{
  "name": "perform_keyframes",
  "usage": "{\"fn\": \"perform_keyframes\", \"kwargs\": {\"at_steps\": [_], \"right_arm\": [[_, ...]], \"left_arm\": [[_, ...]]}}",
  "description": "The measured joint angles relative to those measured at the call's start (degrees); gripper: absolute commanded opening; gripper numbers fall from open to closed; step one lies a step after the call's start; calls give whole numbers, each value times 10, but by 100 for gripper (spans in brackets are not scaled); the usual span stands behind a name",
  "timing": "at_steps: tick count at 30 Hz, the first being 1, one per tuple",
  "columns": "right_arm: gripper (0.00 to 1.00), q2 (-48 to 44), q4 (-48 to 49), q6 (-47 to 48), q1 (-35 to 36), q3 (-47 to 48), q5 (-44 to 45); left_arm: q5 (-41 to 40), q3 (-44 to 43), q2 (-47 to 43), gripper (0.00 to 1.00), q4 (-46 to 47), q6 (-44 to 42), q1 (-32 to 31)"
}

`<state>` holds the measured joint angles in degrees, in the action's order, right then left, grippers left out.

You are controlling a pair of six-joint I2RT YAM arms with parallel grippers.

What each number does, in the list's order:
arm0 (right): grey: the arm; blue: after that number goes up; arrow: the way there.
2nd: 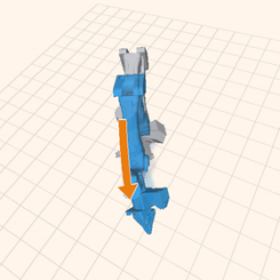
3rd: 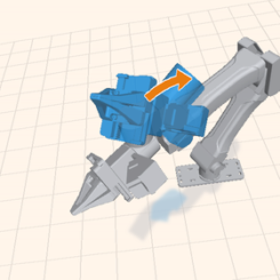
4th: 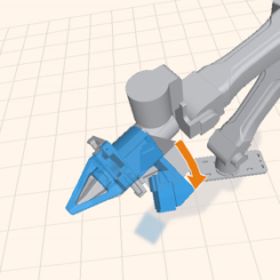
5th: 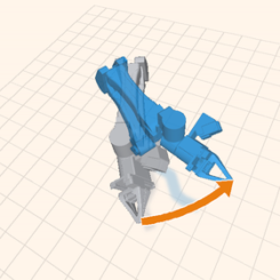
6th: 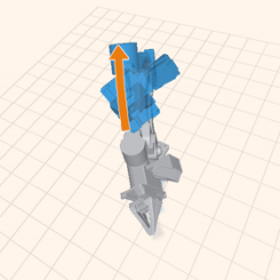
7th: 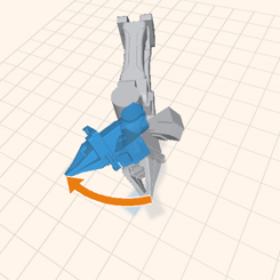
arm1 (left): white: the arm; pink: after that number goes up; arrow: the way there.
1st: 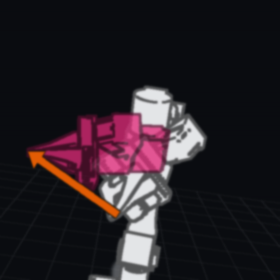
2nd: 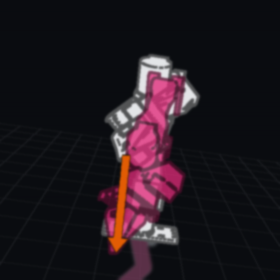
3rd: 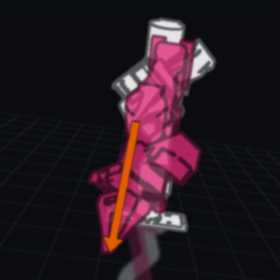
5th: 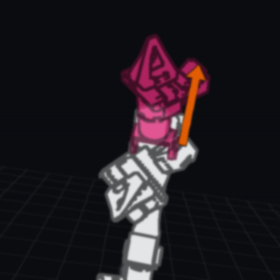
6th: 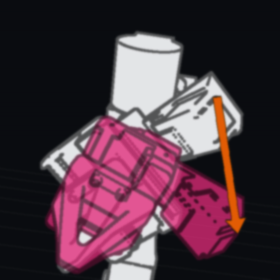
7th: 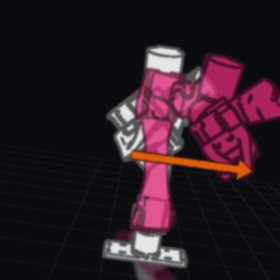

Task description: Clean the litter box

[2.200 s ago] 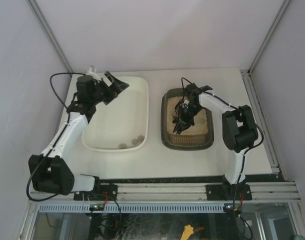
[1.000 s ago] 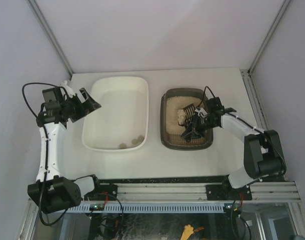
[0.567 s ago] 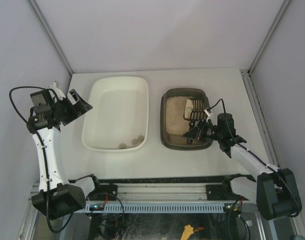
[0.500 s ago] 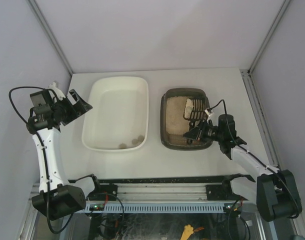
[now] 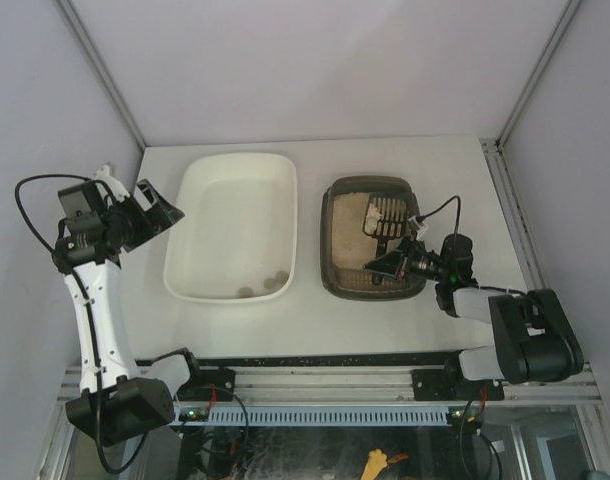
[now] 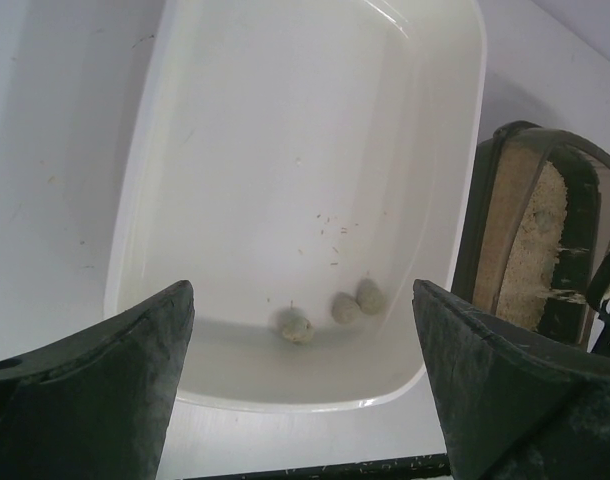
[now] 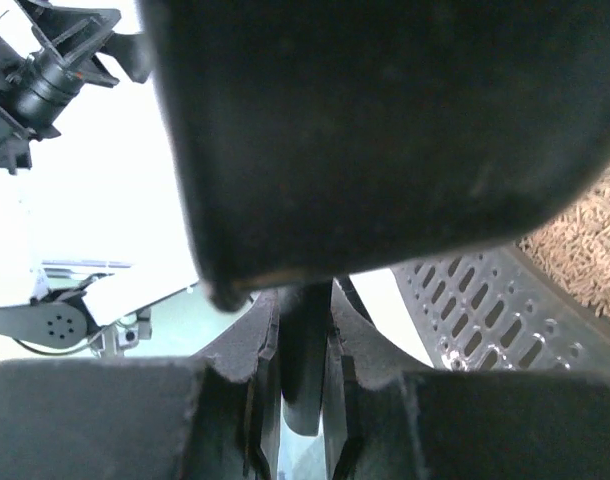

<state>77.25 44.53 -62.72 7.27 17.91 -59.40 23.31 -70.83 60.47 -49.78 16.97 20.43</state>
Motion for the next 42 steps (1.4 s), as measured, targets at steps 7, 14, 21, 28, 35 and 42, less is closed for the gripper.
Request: {"fn": "perform_keyframes", "kwargs": {"at_steps": [7,14,21,28,35,42], "right_arm": [[0,70,149,-87,5,-7,-23],[0,130,262,-160,-5,-17,-30],[0,161,313,-191,-5,-15,-28],[0,183,348,-208,10,1,-24],[0,198,363,-216,38,28,-22],[0,200,343,-200,55,38,-20]], "left_arm": [[0,1,-2,94,0,0,0],[0,20,-3,94,14,5,0],[-5,48,-9,93,26,10,0],[-58,68,-27,96,48,10,0],[-161,94,-47,96,81,8,2],[-203,132,-79,95,109,3,2]]}}
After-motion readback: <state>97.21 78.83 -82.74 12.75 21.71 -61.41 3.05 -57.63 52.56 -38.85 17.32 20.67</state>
